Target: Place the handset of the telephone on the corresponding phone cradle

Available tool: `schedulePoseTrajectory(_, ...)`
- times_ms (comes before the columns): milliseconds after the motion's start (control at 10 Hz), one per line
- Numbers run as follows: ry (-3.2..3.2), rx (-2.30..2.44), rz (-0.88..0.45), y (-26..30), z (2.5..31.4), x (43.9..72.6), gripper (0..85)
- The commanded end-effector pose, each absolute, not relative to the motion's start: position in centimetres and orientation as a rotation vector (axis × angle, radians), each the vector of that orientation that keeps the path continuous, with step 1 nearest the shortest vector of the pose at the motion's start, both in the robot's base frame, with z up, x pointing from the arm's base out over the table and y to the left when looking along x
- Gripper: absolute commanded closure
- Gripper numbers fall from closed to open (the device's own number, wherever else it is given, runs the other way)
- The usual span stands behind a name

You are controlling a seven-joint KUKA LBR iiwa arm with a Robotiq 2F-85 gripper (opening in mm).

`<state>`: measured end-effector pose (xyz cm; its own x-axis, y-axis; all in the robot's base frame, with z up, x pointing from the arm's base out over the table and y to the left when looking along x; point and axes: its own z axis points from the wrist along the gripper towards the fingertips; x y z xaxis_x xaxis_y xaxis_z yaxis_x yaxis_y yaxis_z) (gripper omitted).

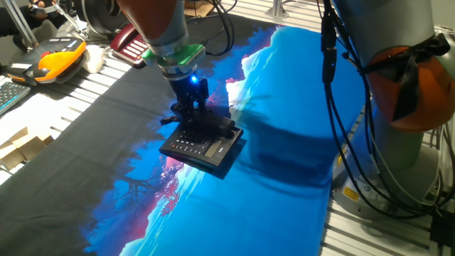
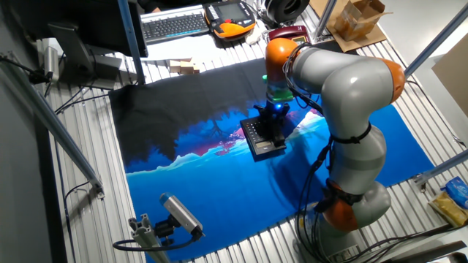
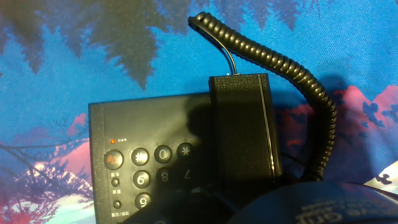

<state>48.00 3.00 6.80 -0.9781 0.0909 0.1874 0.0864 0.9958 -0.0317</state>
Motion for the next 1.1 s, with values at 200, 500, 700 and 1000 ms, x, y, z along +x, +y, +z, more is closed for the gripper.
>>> schedulePoseTrajectory(200,-2.948,-0.137,0.014,2.95,6.94,47.99,85.0)
schedulePoseTrajectory(500,-2.948,-0.142,0.029,2.94,6.90,48.00,85.0)
schedulePoseTrajectory(700,-2.955,-0.121,0.040,2.95,6.90,48.01,85.0)
schedulePoseTrajectory(1000,-2.903,-0.175,0.019,2.97,6.91,48.01,85.0)
